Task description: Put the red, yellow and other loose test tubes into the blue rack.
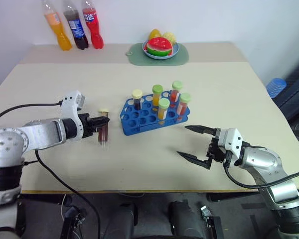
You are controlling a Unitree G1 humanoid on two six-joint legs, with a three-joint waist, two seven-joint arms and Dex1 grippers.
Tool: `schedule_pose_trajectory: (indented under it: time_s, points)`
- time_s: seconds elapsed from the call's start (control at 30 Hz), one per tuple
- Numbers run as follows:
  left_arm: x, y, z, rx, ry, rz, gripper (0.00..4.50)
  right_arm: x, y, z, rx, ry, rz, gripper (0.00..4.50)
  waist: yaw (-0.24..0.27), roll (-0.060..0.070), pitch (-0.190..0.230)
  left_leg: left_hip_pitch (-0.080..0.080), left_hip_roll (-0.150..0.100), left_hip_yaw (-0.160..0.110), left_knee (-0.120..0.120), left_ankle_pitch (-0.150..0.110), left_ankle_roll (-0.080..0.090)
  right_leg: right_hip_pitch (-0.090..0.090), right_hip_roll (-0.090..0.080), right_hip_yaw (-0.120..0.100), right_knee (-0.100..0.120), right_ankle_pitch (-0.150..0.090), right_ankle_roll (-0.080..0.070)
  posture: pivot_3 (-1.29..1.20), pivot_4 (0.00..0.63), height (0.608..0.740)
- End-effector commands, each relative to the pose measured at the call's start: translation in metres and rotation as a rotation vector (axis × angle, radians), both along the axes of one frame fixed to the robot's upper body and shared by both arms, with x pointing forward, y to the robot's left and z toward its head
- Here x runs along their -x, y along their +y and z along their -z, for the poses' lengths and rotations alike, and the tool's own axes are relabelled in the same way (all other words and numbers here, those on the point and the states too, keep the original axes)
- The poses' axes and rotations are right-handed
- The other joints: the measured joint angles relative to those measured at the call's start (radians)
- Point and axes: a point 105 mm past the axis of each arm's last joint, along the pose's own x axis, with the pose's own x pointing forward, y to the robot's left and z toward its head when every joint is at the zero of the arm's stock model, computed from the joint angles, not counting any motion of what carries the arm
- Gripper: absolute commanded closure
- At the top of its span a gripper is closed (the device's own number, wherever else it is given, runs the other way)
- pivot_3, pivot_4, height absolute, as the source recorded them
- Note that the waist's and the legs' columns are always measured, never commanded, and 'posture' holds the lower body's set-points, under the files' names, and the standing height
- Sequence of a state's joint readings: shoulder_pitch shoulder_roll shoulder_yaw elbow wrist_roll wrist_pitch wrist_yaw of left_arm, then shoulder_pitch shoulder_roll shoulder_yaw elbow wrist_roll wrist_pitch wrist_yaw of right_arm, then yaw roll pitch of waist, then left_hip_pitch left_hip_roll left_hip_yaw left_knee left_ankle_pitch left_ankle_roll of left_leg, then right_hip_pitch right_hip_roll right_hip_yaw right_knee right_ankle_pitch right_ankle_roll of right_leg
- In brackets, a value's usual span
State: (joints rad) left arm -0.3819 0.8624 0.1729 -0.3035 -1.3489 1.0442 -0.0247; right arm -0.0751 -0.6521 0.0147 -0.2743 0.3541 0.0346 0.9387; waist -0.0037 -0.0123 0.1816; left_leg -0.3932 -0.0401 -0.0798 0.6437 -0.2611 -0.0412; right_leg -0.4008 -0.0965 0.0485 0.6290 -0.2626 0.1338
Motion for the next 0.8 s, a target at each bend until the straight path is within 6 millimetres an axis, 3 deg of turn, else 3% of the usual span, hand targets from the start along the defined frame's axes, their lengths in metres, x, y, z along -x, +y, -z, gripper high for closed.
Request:
schedule_pose_trajectory:
  time_s: [0.03,0.2,0.3,0.43,0.8]
  points:
    - [0.009,-0.020,-0.045,0.031,-0.397,0.092,3.52,-0.003,0.000,-0.010,-0.005,-0.045,-0.008,0.00,0.001,0.000,0.000,0.000,0.000,0.000,0.000,0.000,0.000,0.000,0.000,0.000,0.000,0.000,0.000,0.00,0.150,0.740]
    - [0.000,-0.046,-0.035,-0.078,-0.661,0.135,3.52,-0.010,-0.007,-0.011,0.010,-0.052,0.008,0.00,0.000,0.000,0.000,0.000,0.000,0.000,0.000,-0.001,0.001,0.001,0.000,0.000,-0.001,0.000,0.000,0.00,0.150,0.740]
    - [-0.006,-0.064,-0.038,0.065,-0.823,0.074,3.52,-0.009,-0.009,-0.013,0.011,-0.048,0.018,0.00,0.008,0.000,0.000,0.001,0.000,0.000,0.000,-0.001,0.002,0.003,-0.001,0.000,-0.003,0.001,0.001,0.00,0.150,0.740]
    - [-0.014,-0.089,-0.014,-0.037,-0.953,0.098,3.52,-0.005,-0.017,-0.012,0.030,-0.045,0.049,0.00,0.016,0.000,0.000,0.000,0.000,0.000,0.001,-0.001,0.003,0.003,0.000,-0.001,-0.004,0.002,0.004,0.00,0.150,0.740]
    - [-0.024,-0.115,0.031,-0.032,-0.935,0.113,3.52,0.006,-0.030,-0.012,0.049,-0.016,0.092,0.00,0.016,0.000,0.000,0.000,0.000,-0.001,0.003,-0.003,0.005,0.004,0.000,-0.001,-0.003,0.002,0.004,0.00,0.150,0.740]
